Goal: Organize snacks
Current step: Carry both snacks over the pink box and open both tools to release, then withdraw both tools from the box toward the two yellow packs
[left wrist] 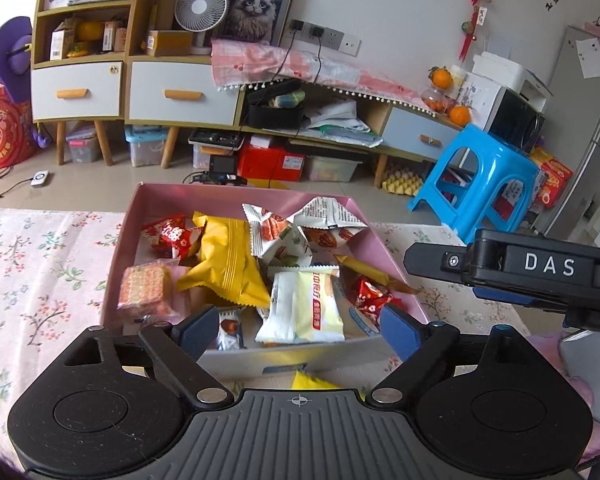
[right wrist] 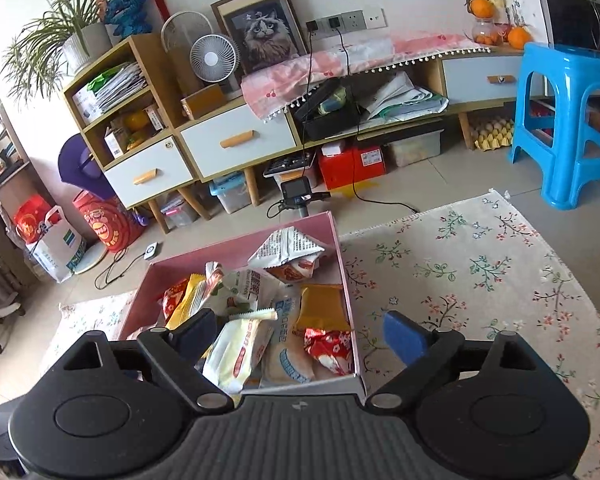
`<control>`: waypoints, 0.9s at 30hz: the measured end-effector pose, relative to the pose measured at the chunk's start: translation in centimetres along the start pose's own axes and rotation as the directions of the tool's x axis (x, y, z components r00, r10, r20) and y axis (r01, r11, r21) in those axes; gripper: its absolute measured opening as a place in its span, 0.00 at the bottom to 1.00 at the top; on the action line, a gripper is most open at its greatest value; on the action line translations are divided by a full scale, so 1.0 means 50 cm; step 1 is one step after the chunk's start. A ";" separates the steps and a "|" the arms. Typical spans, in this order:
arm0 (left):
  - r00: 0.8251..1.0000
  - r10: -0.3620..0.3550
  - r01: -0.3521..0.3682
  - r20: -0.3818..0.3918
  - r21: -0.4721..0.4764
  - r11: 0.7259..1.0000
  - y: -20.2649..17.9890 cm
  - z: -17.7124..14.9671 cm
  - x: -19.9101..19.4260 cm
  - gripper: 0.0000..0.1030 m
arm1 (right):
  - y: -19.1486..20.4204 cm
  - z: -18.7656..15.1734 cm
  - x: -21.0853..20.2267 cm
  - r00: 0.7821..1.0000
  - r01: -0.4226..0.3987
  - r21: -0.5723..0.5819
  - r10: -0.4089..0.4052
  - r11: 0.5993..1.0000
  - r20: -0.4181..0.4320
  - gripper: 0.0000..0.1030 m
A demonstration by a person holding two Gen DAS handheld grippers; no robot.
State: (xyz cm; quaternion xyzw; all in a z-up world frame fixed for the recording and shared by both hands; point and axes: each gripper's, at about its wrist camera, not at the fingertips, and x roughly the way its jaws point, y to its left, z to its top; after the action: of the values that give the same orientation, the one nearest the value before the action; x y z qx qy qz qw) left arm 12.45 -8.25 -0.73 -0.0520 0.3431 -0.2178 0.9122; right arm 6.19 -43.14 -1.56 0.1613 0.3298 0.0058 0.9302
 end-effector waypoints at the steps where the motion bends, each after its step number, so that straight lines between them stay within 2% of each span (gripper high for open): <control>1: 1.000 0.000 0.000 -0.002 0.002 1.000 -0.001 -0.002 -0.007 0.87 | 0.003 -0.003 -0.005 1.000 0.001 -0.007 -0.001 1.000 -0.002 0.80; 14: 0.999 0.022 -0.020 -0.038 0.062 0.998 -0.004 -0.042 -0.093 0.90 | 0.040 -0.044 -0.067 1.000 -0.017 -0.082 0.015 0.996 -0.027 0.86; 27: 0.997 0.044 -0.039 -0.068 0.070 0.997 0.022 -0.090 -0.153 0.94 | 0.043 -0.109 -0.091 0.997 -0.057 -0.139 0.048 0.989 -0.064 0.88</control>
State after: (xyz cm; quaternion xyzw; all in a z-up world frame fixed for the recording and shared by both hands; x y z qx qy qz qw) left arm 4.81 -3.68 0.17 -0.0059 0.3679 -0.2121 0.9053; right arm -0.52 -40.01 -2.11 0.1037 0.3523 0.0585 0.9283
